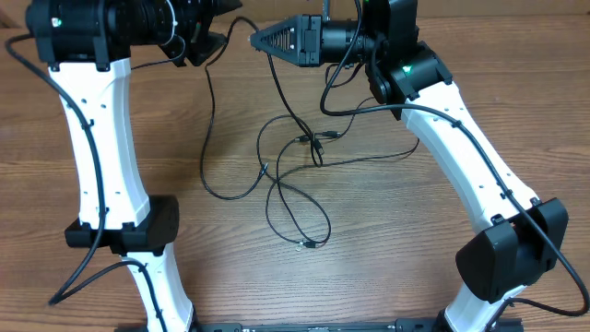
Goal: Untangle cables
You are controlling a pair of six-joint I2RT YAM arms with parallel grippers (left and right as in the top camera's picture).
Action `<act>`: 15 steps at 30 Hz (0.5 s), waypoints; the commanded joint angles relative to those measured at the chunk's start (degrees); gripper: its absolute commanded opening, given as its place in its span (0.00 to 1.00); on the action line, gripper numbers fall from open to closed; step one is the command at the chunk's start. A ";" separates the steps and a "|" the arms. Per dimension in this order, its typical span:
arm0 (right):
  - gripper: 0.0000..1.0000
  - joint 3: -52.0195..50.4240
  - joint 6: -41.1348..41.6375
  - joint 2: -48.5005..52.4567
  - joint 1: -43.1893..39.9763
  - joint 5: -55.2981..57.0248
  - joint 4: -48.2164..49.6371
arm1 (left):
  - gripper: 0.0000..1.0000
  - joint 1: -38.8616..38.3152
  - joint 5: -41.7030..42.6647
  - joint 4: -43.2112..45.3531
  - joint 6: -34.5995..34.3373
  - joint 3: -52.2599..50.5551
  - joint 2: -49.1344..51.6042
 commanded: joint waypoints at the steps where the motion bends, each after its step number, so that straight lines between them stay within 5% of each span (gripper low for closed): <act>1: 0.04 1.66 2.49 -2.10 -0.04 1.77 2.54 | 0.63 -0.37 3.72 0.09 -4.50 0.02 1.75; 15: 0.04 1.66 5.09 -2.10 0.02 -1.81 5.77 | 0.60 -0.37 1.86 6.21 -10.47 -0.15 2.16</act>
